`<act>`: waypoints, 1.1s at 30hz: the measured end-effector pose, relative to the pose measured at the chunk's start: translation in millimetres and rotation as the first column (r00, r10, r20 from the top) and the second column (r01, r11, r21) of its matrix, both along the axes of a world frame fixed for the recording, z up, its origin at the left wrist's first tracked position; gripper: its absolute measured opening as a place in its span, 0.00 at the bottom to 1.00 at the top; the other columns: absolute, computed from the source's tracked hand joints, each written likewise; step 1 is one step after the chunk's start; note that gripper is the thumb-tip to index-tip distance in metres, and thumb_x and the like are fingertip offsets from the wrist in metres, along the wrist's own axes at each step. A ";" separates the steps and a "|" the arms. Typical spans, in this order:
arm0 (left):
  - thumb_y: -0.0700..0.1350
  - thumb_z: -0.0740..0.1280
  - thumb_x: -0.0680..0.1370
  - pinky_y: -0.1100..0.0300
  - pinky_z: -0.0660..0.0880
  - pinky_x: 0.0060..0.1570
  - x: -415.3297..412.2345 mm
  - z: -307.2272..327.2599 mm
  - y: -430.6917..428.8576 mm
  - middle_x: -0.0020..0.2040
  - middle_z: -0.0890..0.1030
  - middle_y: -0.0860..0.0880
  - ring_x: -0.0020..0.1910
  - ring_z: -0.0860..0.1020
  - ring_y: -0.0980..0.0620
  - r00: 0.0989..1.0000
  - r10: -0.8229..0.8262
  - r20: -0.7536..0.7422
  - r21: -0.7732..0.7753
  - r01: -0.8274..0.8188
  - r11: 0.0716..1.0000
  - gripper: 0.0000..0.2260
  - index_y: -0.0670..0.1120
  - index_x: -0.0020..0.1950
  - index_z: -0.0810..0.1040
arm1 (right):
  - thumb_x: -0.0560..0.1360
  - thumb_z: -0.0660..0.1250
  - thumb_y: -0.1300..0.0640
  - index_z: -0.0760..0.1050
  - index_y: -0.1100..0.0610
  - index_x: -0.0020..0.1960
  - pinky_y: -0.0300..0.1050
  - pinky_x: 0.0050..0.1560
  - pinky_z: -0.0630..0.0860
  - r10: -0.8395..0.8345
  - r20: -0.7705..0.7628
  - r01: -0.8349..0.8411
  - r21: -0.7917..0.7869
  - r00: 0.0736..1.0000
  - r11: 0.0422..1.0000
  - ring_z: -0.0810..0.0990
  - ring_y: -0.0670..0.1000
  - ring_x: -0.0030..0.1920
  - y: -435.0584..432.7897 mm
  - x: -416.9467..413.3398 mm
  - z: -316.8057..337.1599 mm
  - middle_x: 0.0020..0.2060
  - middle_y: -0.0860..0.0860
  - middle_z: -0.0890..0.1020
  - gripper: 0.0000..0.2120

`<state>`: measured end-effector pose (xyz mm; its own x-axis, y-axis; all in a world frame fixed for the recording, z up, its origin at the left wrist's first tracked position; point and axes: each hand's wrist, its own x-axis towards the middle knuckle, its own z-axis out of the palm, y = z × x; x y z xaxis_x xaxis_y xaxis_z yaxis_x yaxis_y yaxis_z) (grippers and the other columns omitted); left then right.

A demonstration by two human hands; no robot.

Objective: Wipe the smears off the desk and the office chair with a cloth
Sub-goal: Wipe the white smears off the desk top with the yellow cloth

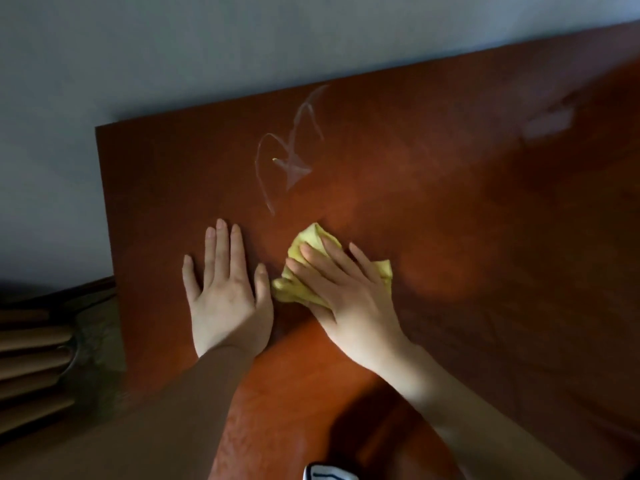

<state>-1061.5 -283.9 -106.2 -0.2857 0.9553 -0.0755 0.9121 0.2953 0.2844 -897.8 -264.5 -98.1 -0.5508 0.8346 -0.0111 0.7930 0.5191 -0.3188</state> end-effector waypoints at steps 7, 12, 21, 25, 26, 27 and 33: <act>0.55 0.43 0.78 0.57 0.33 0.73 2.7 2.4 -1.6 0.78 0.44 0.54 0.74 0.37 0.60 1.000 0.015 0.028 0.010 -0.015 1.000 0.29 0.48 0.78 0.46 | 0.75 0.66 0.59 0.72 0.52 0.68 0.54 0.72 0.56 -0.028 -0.032 0.029 0.035 0.999 0.999 0.66 0.54 0.71 3.7 57.0 -2.2 0.68 0.49 0.73 0.22; 0.56 0.40 0.78 0.57 0.32 0.73 2.3 0.8 -1.5 0.76 0.40 0.56 0.74 0.36 0.61 1.000 0.014 0.018 0.015 -0.014 1.000 0.29 0.50 0.78 0.45 | 0.76 0.66 0.61 0.68 0.51 0.71 0.55 0.73 0.51 -0.157 -0.017 0.157 -0.004 0.988 0.988 0.58 0.51 0.74 58.1 63.6 -0.4 0.71 0.50 0.68 0.25; 0.57 0.40 0.78 0.56 0.33 0.73 1.7 -0.8 -3.1 0.77 0.44 0.54 0.76 0.39 0.59 0.998 0.021 0.051 0.022 -0.022 1.000 0.28 0.50 0.78 0.48 | 0.81 0.56 0.52 0.62 0.49 0.74 0.55 0.73 0.47 -0.261 0.019 0.260 0.040 0.965 0.965 0.56 0.56 0.75 180.1 11.3 -4.5 0.74 0.51 0.63 0.22; 0.56 0.41 0.79 0.56 0.33 0.73 0.7 -0.6 -2.2 0.77 0.44 0.54 0.76 0.39 0.59 0.998 0.025 0.053 0.015 -0.026 1.000 0.28 0.50 0.78 0.47 | 0.81 0.54 0.47 0.58 0.46 0.75 0.55 0.73 0.43 -0.333 0.076 0.332 0.027 0.940 0.943 0.51 0.54 0.76 216.6 -26.6 -10.5 0.76 0.49 0.59 0.23; 0.56 0.41 0.79 0.56 0.33 0.73 0.6 -0.9 -2.0 0.77 0.44 0.54 0.76 0.39 0.59 0.998 0.023 0.053 0.016 -0.024 1.000 0.28 0.50 0.78 0.47 | 0.81 0.53 0.46 0.57 0.44 0.75 0.55 0.73 0.41 -0.353 0.080 0.353 0.016 0.932 0.935 0.50 0.54 0.76 219.9 -36.3 -11.1 0.76 0.48 0.58 0.23; 0.56 0.41 0.79 0.56 0.33 0.73 0.2 -1.3 -2.1 0.78 0.44 0.54 0.76 0.38 0.59 0.998 0.025 0.052 0.016 -0.026 1.000 0.28 0.50 0.78 0.47 | 0.80 0.53 0.45 0.57 0.43 0.75 0.56 0.73 0.40 -0.355 0.085 0.356 0.002 0.931 0.934 0.50 0.54 0.76 221.3 -47.1 -11.3 0.76 0.48 0.57 0.24; 0.56 0.42 0.79 0.56 0.34 0.73 -0.8 -2.2 -1.4 0.77 0.45 0.55 0.75 0.37 0.61 0.998 0.034 0.060 0.018 -0.035 0.999 0.28 0.50 0.78 0.48 | 0.79 0.56 0.45 0.58 0.41 0.74 0.54 0.73 0.42 0.078 0.097 -0.081 0.031 0.992 0.996 0.52 0.52 0.76 177.0 -95.2 -5.6 0.75 0.47 0.60 0.24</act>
<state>-1062.3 -285.3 -108.4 -0.3142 0.9464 -0.0754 0.8827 0.3204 0.3437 -993.0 -87.5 -103.7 -0.6130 0.7891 -0.0388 0.7748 0.5909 -0.2246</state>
